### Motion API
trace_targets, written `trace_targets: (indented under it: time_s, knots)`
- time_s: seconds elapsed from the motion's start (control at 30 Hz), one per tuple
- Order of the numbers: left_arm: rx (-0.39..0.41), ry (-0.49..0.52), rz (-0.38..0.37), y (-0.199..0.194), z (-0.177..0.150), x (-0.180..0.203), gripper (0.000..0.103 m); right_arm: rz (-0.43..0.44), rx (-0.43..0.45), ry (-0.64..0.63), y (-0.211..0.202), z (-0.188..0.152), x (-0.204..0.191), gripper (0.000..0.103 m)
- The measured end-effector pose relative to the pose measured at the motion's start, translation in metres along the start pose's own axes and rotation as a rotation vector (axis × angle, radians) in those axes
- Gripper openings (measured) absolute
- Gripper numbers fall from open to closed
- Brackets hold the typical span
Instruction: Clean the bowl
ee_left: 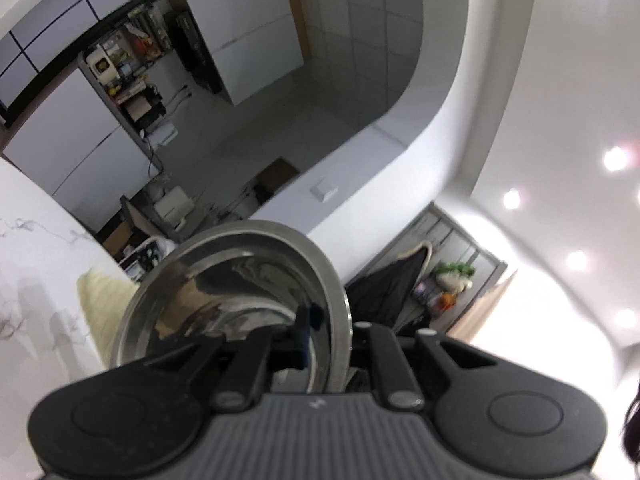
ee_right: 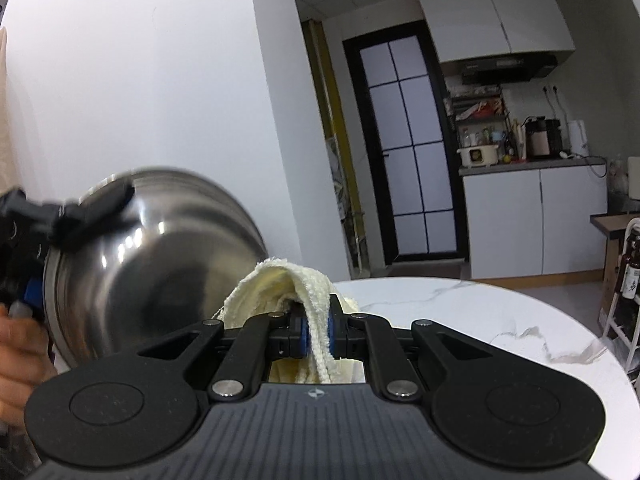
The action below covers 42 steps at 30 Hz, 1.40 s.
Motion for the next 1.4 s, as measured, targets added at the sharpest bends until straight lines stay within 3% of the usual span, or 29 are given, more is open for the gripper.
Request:
trace_targets:
  time_s: [0.2, 0.4, 0.6, 1.03, 1.4]
  knots:
    - [0.137, -0.06, -0.018, -0.01, 0.014, -0.004, 0.009, 0.058, -0.018, -0.019, -0.001, 0.0, -0.017, 0.011]
    - [0.209, -0.106, -0.019, -0.013, 0.018, -0.005, 0.008, 0.128, -0.032, -0.051, -0.004, 0.001, -0.034, 0.011]
    - [0.209, -0.093, 0.014, -0.009, 0.017, -0.007, 0.01, 0.215, -0.029, -0.063, -0.01, 0.003, -0.049, 0.011]
    - [0.167, 0.048, 0.151, -0.001, 0.015, -0.003, 0.01, 0.275, 0.053, -0.02, -0.024, 0.015, -0.047, 0.011]
    - [0.171, 0.008, 0.156, -0.001, 0.015, -0.009, 0.01, 0.315, 0.068, -0.026, -0.023, 0.016, -0.052, 0.011]
Point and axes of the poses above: each gripper's, at about its wrist camera, not at the fingertips, and y roughly the way its jaws point, x to its right, z to its top, the point moved 5 cm from there along y, roughly the way its jaws point, and after that the axes turned 10 degrees about x, right-handed, at the moved point
